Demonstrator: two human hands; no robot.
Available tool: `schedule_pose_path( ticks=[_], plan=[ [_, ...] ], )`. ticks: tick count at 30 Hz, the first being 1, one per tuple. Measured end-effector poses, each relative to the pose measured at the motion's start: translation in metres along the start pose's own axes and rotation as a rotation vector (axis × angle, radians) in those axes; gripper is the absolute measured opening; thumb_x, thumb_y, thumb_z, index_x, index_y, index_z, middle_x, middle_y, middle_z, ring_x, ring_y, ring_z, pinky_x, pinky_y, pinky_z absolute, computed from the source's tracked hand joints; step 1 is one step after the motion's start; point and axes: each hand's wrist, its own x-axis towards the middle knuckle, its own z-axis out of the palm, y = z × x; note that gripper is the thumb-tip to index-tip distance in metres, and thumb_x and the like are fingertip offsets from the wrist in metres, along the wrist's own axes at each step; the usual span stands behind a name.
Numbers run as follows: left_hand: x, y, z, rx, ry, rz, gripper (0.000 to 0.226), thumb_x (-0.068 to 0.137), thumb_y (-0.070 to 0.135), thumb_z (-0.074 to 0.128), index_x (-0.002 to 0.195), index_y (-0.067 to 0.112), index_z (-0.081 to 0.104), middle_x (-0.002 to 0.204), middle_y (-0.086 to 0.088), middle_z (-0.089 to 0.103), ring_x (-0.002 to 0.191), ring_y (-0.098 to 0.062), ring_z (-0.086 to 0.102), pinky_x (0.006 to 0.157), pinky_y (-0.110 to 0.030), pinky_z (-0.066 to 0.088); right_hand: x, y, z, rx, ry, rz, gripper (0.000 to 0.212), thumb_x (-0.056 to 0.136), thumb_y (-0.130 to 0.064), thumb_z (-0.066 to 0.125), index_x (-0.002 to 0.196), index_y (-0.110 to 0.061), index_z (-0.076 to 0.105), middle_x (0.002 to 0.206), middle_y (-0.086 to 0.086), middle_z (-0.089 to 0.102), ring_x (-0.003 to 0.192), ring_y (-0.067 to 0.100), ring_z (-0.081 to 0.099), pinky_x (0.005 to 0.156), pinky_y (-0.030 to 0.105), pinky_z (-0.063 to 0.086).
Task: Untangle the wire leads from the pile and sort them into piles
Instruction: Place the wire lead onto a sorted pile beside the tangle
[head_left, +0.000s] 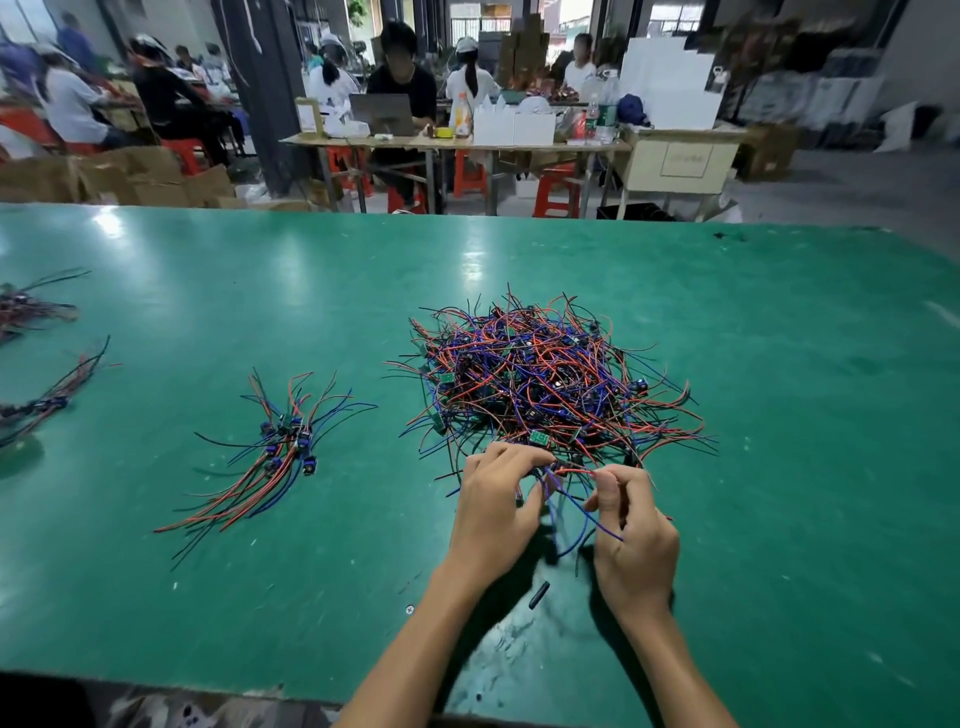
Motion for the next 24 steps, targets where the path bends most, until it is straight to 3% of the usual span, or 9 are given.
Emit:
schedule_pose_path(
  ticks=[2, 6, 9, 11, 14, 16, 19, 21, 24],
  plan=[
    [0.003, 0.000, -0.004, -0.060, -0.006, -0.023, 0.012, 0.092, 0.028, 0.071, 0.104, 0.028, 0.070, 0.100, 0.022, 0.067, 0.099, 0.002, 0.056, 0.088, -0.017, 0.031, 0.001, 0.002, 0.000, 0.008, -0.025, 0.016, 0.030, 0.103, -0.041, 0.044, 0.094, -0.019, 0.063, 0.067, -0.009, 0.063, 0.056, 0.020, 0.059, 0.055, 0.036, 0.046],
    [0.011, 0.002, -0.017, -0.133, 0.015, -0.024, 0.005, 0.095, 0.032, 0.068, 0.097, 0.029, 0.071, 0.090, 0.022, 0.069, 0.088, 0.000, 0.060, 0.089, -0.023, 0.039, 0.002, 0.005, -0.002, 0.042, -0.027, 0.070, 0.033, 0.105, -0.042, 0.042, 0.088, -0.021, 0.062, 0.061, -0.012, 0.059, 0.052, 0.008, 0.053, 0.055, 0.032, 0.042],
    [0.019, 0.007, -0.029, -0.173, 0.007, -0.035, 0.008, 0.097, 0.031, 0.066, 0.095, 0.025, 0.070, 0.090, 0.019, 0.069, 0.091, -0.005, 0.064, 0.087, -0.026, 0.045, 0.003, 0.007, -0.001, 0.067, -0.037, 0.121, 0.026, 0.103, -0.038, 0.047, 0.088, -0.024, 0.063, 0.060, -0.009, 0.060, 0.052, 0.012, 0.055, 0.055, 0.035, 0.046],
    [0.024, 0.008, -0.035, -0.233, -0.105, -0.043, 0.010, 0.095, 0.029, 0.068, 0.104, 0.025, 0.070, 0.096, 0.018, 0.072, 0.096, -0.004, 0.066, 0.089, -0.024, 0.047, 0.004, 0.007, 0.000, 0.078, -0.071, 0.140, 0.023, 0.101, -0.037, 0.048, 0.086, -0.028, 0.062, 0.059, -0.010, 0.060, 0.054, 0.010, 0.056, 0.054, 0.033, 0.043],
    [0.025, 0.005, -0.035, 0.023, -0.340, 0.018, 0.038, 0.087, 0.036, 0.073, 0.124, 0.036, 0.066, 0.117, 0.023, 0.068, 0.113, 0.003, 0.055, 0.098, -0.027, 0.031, 0.003, 0.007, 0.001, 0.082, -0.108, 0.121, 0.023, 0.102, -0.039, 0.045, 0.085, -0.032, 0.058, 0.058, -0.012, 0.060, 0.054, 0.008, 0.056, 0.054, 0.033, 0.041],
    [0.021, 0.004, -0.030, 0.076, -0.389, 0.028, 0.037, 0.085, 0.038, 0.076, 0.121, 0.037, 0.068, 0.120, 0.023, 0.066, 0.114, 0.002, 0.050, 0.094, -0.028, 0.022, 0.002, 0.008, 0.000, 0.089, -0.106, 0.120, 0.023, 0.103, -0.041, 0.043, 0.086, -0.032, 0.057, 0.060, -0.012, 0.061, 0.053, 0.008, 0.056, 0.054, 0.030, 0.041],
    [0.016, 0.008, -0.024, -0.060, -0.285, -0.015, 0.022, 0.087, 0.034, 0.077, 0.109, 0.034, 0.073, 0.102, 0.020, 0.071, 0.102, 0.001, 0.058, 0.090, -0.031, 0.025, 0.002, 0.008, 0.000, 0.103, -0.099, 0.123, 0.024, 0.103, -0.045, 0.041, 0.089, -0.031, 0.056, 0.069, -0.015, 0.064, 0.052, 0.009, 0.057, 0.052, 0.024, 0.040],
    [0.016, 0.013, -0.025, -0.221, -0.207, -0.076, 0.017, 0.087, 0.027, 0.078, 0.104, 0.028, 0.076, 0.091, 0.017, 0.074, 0.091, -0.002, 0.066, 0.092, -0.027, 0.039, 0.003, 0.006, -0.001, 0.121, -0.090, 0.130, 0.025, 0.102, -0.048, 0.040, 0.094, -0.032, 0.056, 0.068, -0.015, 0.064, 0.053, 0.007, 0.058, 0.053, 0.019, 0.041],
    [0.023, 0.019, -0.033, -0.592, -0.122, -0.293, 0.015, 0.089, 0.016, 0.076, 0.104, 0.019, 0.077, 0.086, 0.007, 0.078, 0.081, -0.006, 0.071, 0.080, -0.016, 0.051, 0.003, 0.006, -0.002, 0.128, -0.069, 0.144, 0.034, 0.101, -0.053, 0.037, 0.099, -0.030, 0.062, 0.061, -0.012, 0.060, 0.053, 0.007, 0.057, 0.058, 0.033, 0.047]
  ],
)
